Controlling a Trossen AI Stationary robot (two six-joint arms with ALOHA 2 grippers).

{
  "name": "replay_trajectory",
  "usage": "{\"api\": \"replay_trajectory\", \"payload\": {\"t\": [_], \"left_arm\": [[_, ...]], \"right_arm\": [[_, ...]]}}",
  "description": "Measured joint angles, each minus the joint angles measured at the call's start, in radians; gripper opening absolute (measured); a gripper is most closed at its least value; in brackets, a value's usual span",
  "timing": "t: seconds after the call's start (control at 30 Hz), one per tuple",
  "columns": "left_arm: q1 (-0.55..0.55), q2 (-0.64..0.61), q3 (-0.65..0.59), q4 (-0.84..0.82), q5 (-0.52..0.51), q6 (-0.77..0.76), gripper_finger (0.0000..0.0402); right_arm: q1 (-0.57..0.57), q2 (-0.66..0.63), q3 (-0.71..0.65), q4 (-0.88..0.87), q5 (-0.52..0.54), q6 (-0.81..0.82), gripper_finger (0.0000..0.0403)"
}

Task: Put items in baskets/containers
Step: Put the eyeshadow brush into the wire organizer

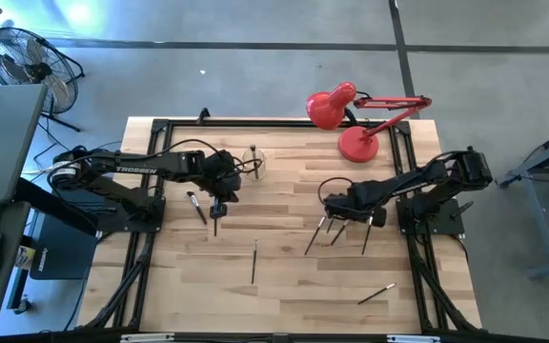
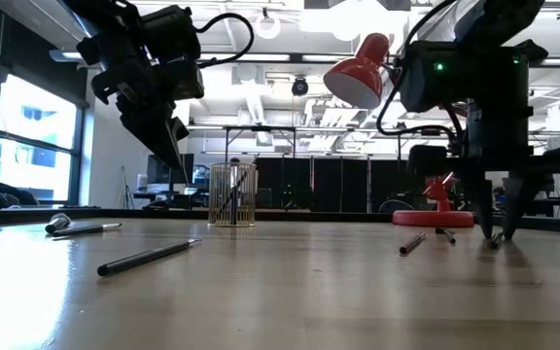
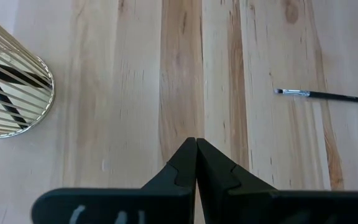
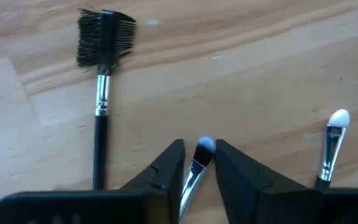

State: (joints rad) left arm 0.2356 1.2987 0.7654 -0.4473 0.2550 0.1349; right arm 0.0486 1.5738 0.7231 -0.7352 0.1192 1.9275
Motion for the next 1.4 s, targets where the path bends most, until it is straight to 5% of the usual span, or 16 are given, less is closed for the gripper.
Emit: {"api": "replay_trajectory", "payload": {"t": [0.17, 0.53, 0.8, 0.97, 1.13, 1.27, 1.4], "left_arm": [[0.000, 0.000, 0.000, 0.004, 0.000, -0.005, 0.0000], [0.000, 0.000, 0.000, 0.052, -0.003, -0.009, 0.0000], [0.000, 0.000, 0.000, 0.131, -0.061, -0.010, 0.0000], [0.000, 0.001, 0.000, 0.152, -0.110, -0.010, 0.0000], [0.000, 0.001, 0.000, 0.153, -0.112, -0.084, 0.0000], [0.000, 0.001, 0.000, 0.153, -0.073, -0.169, 0.0000], [-0.001, 0.001, 0.000, 0.157, -0.013, -0.225, 0.0000]], "right_arm": [[0.015, 0.002, -0.001, 0.013, 0.042, -0.033, 0.0009], [0.038, -0.137, -0.006, 0.024, 0.180, -0.136, 0.0006], [0.067, -0.348, -0.006, 0.073, 0.309, -0.430, 0.0003], [0.083, -0.423, -0.006, 0.324, 0.439, -0.919, 0.0002], [0.065, -0.400, -0.004, 0.631, 0.455, -1.491, 0.0001], [-0.012, -0.337, -0.019, 0.856, 0.396, -1.624, 0.0001], [-0.109, -0.232, -0.092, 1.230, 0.212, -1.717, 0.0001]]}}
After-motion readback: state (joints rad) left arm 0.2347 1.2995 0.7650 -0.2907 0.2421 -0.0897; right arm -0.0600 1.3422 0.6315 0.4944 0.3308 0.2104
